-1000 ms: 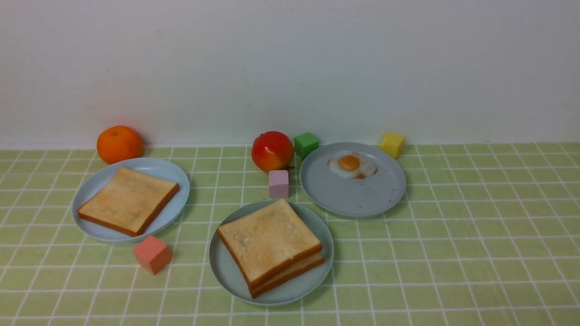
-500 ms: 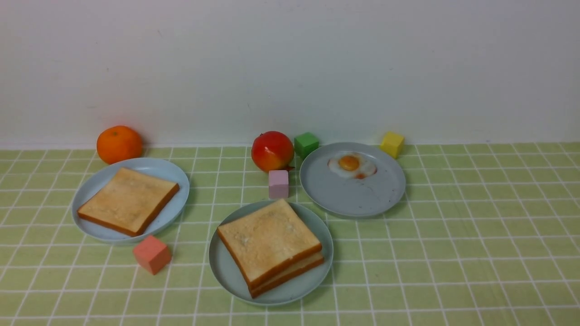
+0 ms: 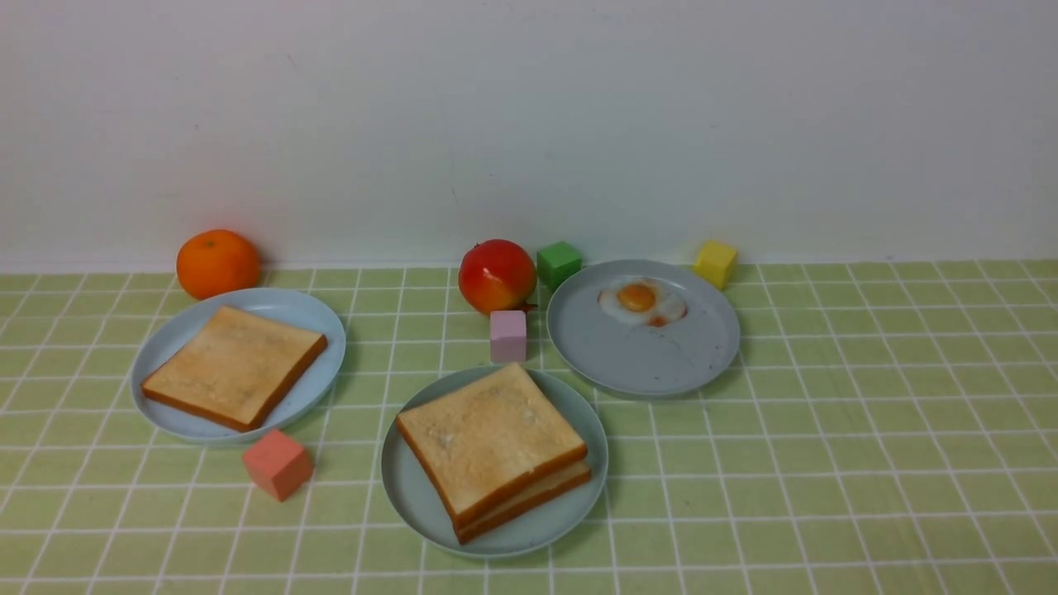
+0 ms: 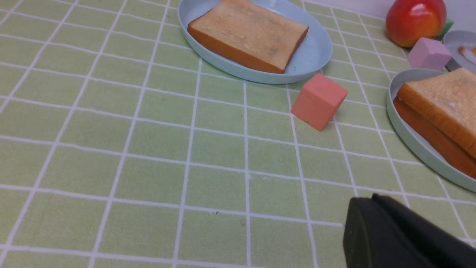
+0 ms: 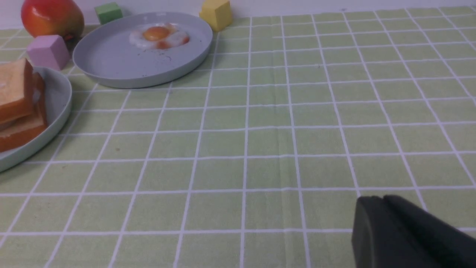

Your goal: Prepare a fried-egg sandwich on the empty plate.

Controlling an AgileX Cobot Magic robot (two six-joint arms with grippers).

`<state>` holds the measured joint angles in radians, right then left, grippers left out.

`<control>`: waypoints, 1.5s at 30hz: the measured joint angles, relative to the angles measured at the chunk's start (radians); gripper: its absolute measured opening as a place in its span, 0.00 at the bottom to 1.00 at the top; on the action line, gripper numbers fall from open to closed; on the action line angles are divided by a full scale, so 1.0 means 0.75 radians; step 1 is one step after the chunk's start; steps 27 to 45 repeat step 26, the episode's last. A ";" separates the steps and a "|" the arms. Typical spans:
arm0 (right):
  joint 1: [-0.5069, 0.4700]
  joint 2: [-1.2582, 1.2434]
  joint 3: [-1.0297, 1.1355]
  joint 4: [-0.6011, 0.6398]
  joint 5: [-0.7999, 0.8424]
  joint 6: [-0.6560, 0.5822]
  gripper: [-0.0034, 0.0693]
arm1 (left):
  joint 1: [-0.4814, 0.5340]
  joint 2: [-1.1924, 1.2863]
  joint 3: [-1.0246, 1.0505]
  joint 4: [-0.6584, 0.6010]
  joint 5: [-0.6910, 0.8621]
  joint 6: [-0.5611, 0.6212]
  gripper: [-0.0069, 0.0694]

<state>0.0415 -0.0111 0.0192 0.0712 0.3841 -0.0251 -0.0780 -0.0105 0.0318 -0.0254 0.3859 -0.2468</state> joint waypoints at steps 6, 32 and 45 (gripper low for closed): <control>0.000 0.000 0.000 0.000 0.000 0.000 0.11 | 0.000 0.000 0.000 0.000 0.000 0.000 0.07; 0.000 0.000 0.000 0.000 0.000 0.000 0.15 | 0.000 0.000 0.000 0.000 0.000 0.000 0.08; 0.000 0.000 0.000 0.000 0.000 0.000 0.15 | 0.000 0.000 0.000 0.000 0.000 0.000 0.08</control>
